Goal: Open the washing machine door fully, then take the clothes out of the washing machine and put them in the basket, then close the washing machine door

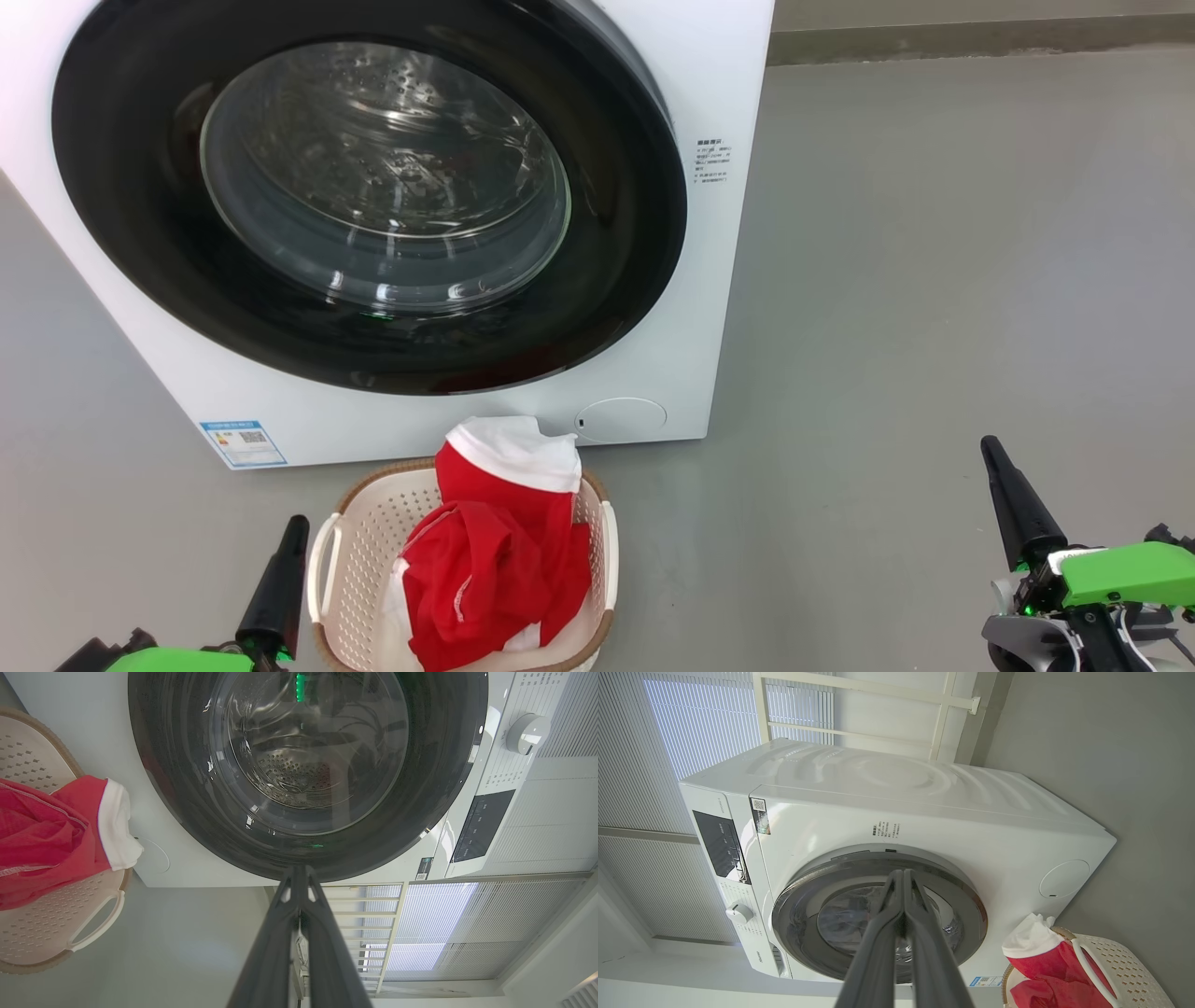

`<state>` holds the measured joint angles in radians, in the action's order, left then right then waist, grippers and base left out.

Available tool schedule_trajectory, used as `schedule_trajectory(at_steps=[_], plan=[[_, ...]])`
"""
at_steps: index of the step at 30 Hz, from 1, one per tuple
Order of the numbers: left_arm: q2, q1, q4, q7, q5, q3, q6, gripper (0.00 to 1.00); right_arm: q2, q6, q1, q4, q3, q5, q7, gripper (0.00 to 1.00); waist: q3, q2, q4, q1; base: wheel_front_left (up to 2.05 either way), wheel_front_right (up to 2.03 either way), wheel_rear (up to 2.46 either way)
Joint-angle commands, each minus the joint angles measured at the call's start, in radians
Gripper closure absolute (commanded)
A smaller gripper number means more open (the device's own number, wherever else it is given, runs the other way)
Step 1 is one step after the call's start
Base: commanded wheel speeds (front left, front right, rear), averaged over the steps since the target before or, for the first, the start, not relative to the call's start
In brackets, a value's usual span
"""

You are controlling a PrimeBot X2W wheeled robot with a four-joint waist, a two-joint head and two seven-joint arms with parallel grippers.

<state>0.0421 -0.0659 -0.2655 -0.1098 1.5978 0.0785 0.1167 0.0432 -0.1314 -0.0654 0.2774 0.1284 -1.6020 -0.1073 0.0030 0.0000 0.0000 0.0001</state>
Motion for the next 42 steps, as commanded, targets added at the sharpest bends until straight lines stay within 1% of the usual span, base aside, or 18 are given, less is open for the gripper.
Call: schedule_trajectory(at_steps=[1,42], plan=[[0.008,-0.042,0.020,-0.004,0.011,0.036,0.014,1.00,0.007,0.001,-0.043,-0.033,-0.014,-0.006,-0.006,1.00,0.000,0.0000,0.000,-0.0001,0.00,0.00,0.00],[0.008,-0.042,0.020,-0.004,0.011,0.035,0.014,1.00,0.007,0.001,-0.043,-0.033,-0.014,-0.006,-0.006,1.00,0.000,0.0000,0.000,-0.0001,0.00,0.00,0.00]])
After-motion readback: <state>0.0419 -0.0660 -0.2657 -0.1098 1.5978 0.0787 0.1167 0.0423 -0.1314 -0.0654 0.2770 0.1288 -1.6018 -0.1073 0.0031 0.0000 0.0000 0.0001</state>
